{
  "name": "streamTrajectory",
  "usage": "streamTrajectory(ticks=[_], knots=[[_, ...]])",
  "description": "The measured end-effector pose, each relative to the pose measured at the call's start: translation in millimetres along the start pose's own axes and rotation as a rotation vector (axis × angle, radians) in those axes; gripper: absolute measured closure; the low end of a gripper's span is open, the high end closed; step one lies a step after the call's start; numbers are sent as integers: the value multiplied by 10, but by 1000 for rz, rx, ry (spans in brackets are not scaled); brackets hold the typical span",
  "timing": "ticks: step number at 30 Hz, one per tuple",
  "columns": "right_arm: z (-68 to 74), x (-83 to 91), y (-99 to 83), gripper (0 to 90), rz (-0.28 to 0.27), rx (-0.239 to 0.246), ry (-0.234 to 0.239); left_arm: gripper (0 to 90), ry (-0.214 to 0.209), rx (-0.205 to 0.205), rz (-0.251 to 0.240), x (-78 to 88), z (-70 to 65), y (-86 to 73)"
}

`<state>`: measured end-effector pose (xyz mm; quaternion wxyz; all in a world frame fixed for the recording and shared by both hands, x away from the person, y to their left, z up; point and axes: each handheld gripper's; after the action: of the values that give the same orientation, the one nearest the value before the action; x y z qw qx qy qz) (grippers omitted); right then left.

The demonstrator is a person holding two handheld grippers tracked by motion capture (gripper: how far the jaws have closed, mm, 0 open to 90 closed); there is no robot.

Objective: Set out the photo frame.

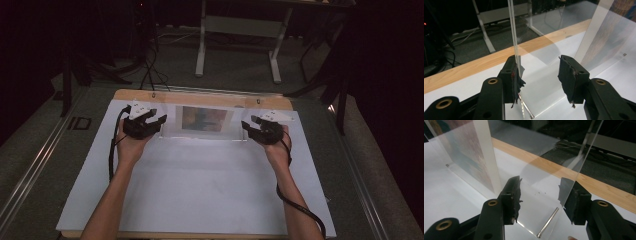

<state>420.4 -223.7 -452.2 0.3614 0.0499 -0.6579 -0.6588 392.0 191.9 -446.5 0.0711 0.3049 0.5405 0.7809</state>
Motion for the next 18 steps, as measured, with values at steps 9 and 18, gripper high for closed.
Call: streamTrajectory(ticks=[9, 18], knots=[[99, 149, 12, 507, 41, -27, -1, 526, -37, 39, 43, 127, -52, 12], [178, 282, -39, 507, 85, -45, 12, 527, -41, 62, 63, 294, -176, -24]])
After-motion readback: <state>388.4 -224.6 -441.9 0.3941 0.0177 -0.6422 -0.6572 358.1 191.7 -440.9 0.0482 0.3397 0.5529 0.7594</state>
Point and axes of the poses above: each handheld gripper's, and its own axes: x roughly backward along the jaws, y roughly out of its top, z roughly to its left, and after that the axes turned 12 degrees about -x, right-handed
